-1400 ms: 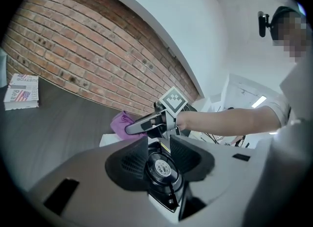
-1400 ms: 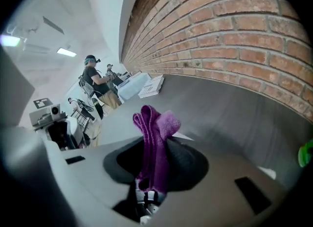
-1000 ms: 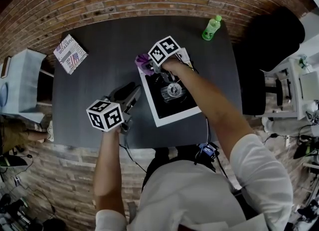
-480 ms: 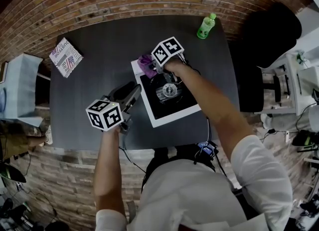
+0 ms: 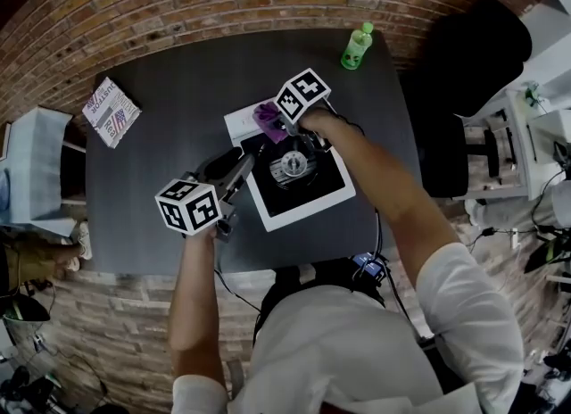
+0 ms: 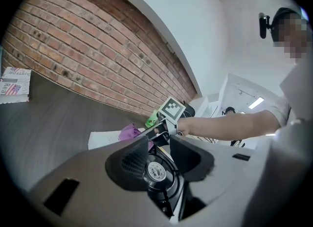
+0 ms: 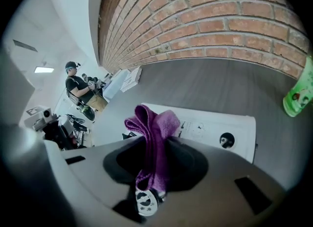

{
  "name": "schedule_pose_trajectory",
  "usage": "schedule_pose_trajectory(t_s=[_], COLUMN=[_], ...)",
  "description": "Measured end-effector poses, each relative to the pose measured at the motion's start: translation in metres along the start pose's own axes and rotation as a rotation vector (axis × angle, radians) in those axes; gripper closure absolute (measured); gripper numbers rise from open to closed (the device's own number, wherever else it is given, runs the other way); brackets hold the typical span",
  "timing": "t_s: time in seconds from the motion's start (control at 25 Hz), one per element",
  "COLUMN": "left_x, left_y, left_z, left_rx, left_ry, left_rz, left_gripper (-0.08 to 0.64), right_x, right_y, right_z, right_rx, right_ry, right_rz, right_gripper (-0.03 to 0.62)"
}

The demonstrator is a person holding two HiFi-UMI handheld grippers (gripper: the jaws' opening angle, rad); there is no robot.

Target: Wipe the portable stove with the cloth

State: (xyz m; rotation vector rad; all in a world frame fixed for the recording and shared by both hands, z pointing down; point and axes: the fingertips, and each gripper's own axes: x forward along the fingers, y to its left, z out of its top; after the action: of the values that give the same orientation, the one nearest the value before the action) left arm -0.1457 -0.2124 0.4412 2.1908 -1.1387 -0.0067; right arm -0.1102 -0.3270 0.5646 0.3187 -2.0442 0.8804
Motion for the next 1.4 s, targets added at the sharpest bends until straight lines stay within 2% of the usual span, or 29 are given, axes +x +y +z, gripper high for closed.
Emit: schedule_pose_trajectory(t_s=[0.96, 1.08, 1.2, 1.4], left_x=[0.030, 0.032, 0.033, 0.034], left_y=[-0.016, -0.018, -0.020, -0.024], left_z=[-0.007, -0.010, -0.011, -0.012], left_rx=[-0.001, -0.001, 0.002, 0.006], left_ry=[0.042, 0.046, 0.051, 0.055], left_rz=[-0.047, -0.052, -0.059, -0.069], left_gripper=[0.414, 0.414, 0.414, 0.414], right_x=[-0.041, -0.049, -0.065, -0.098], right_y=[-0.061, -0.072, -0.089, -0.109], right_z=[-0.011, -0.008, -0.001, 0.006], right_rx=[0.038, 0.029, 0.007, -0.090], right_ry=[-0.018, -0.038, -0.073, -0.097], right_rz=[-0.142, -0.204, -0.303, -0.466], right_gripper=[0.472, 0.474, 0.474, 0.474])
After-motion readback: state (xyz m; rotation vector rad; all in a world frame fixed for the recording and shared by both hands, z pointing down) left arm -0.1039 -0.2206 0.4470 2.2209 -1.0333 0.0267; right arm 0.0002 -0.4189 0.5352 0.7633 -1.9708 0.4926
